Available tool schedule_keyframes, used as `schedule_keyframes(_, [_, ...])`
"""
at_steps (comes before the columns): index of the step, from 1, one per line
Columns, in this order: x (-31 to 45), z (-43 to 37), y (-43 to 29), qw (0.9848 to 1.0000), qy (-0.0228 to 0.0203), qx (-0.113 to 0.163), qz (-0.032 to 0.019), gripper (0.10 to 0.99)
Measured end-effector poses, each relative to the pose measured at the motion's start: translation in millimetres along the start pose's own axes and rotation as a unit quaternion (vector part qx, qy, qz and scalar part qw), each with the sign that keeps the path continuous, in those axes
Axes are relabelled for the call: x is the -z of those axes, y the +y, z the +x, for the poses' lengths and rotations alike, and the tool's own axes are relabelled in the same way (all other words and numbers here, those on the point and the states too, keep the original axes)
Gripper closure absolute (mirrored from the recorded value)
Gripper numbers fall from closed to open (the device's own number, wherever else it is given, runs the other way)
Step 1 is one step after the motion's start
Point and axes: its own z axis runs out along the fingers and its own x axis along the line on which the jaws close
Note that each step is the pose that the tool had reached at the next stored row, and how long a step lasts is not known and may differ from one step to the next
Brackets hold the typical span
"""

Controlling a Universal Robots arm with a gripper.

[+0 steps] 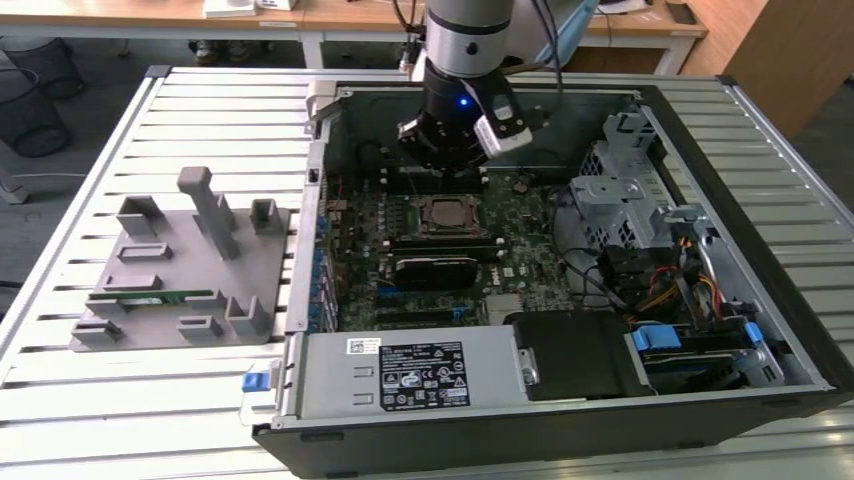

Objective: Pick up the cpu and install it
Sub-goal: 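Install the first cpu locking lever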

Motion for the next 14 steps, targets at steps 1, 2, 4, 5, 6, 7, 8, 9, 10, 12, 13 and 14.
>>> schedule_keyframes(1, [-0.1,2.1,-0.1,1.0000,0.0001,0.002,0.0000,0.980])
schedule_keyframes(2, [-0.2,4.6,-0.1,1.0000,0.0001,0.003,-0.0001,0.980])
schedule_keyframes(4, [-0.6,9.8,-0.3,1.0000,0.0001,0.005,-0.0009,0.980])
schedule_keyframes(5, [-0.7,12.4,-0.4,1.0000,0.0001,0.005,-0.0012,0.980])
schedule_keyframes(6, [-0.8,15.9,-0.4,1.0000,0.0002,0.005,-0.0014,0.980])
schedule_keyframes(7, [-0.9,19.2,-0.5,1.0000,0.0002,0.005,-0.0016,0.980])
schedule_keyframes(8, [-1.0,21.5,-0.6,1.0000,0.0002,0.005,-0.0020,0.980])
schedule_keyframes(9, [-1.1,23.1,-0.6,1.0000,0.0002,0.005,-0.0023,0.980])
schedule_keyframes(10, [-1.1,24.3,-0.7,1.0000,0.0002,0.005,-0.0027,0.980])
schedule_keyframes(12, [-1.2,26.5,-0.7,1.0000,0.0002,0.005,-0.0030,0.980])
schedule_keyframes(13, [-1.2,28.5,-0.8,1.0000,0.0002,0.005,-0.0030,0.980])
schedule_keyframes(14, [-1.3,31.2,-0.8,1.0000,0.0000,0.005,-0.0031,0.980])
